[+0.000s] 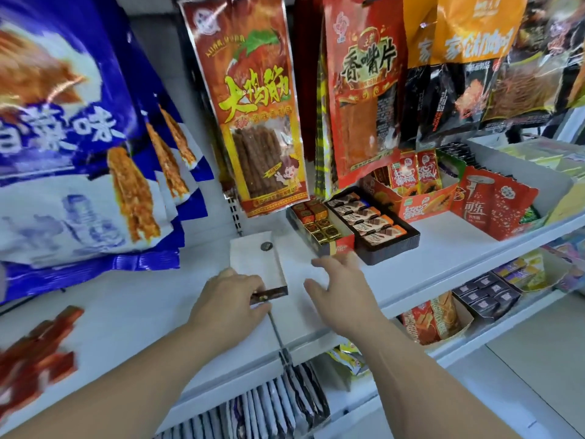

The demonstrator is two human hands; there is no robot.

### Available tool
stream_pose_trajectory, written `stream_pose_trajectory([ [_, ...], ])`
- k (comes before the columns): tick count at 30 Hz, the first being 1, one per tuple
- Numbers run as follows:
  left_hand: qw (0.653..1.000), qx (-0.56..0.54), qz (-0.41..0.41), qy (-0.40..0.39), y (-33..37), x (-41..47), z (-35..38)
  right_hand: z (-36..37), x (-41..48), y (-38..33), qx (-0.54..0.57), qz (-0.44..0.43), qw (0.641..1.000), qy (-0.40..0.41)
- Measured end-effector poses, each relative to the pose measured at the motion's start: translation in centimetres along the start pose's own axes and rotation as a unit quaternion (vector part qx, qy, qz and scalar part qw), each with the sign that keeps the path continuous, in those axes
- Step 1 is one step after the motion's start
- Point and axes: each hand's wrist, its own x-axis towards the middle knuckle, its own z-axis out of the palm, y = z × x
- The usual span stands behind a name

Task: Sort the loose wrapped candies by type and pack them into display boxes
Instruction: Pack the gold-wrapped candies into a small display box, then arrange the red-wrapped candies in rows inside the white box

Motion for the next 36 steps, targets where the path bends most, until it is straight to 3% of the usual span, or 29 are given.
stream_pose_trajectory([
  [5, 0.996, -0.036, 0.017, -0.074, -3.8, -7.4, -2.7, 3.1, -2.4, -3.2, -0.079, -0.122, 0.969, -0.198],
  [11, 0.993, -0.032, 0.005, -0.112, -8.0, -14.3, -4.5, 6.8, -5.4, -7.7, -0.098, -0.219, 0.942, -0.236],
  [15, 0.995, -0.048, -0.007, -0.085, -9.5, -16.4, -5.2, 9.4, -6.8, -9.6, -0.122, -0.274, 0.923, -0.243],
  [19, 0.998, 0.018, -0.027, -0.059, -10.3, -17.4, -6.1, 10.8, -6.7, -10.3, -0.16, -0.275, 0.927, -0.2],
  [22, 0.998, 0.019, -0.05, 0.014, -12.3, -17.8, -7.2, 11.6, -6.2, -11.0, -0.187, -0.27, 0.928, -0.177],
  [25, 0.99, -0.063, -0.086, 0.097, -15.3, -18.6, -8.2, 12.4, -6.0, -12.1, -0.214, -0.251, 0.927, -0.18],
  [28, 0.974, -0.189, -0.097, 0.083, -17.5, -19.5, -8.4, 13.5, -6.4, -13.6, -0.219, -0.221, 0.933, -0.182],
  [32, 0.938, -0.323, -0.092, 0.091, -18.3, -19.4, -9.1, 15.4, -7.9, -16.1, -0.201, -0.289, 0.919, -0.178],
  [36, 0.941, -0.264, -0.147, 0.153, -20.1, -18.7, -9.6, 16.8, -8.9, -17.2, -0.249, -0.313, 0.906, -0.14],
])
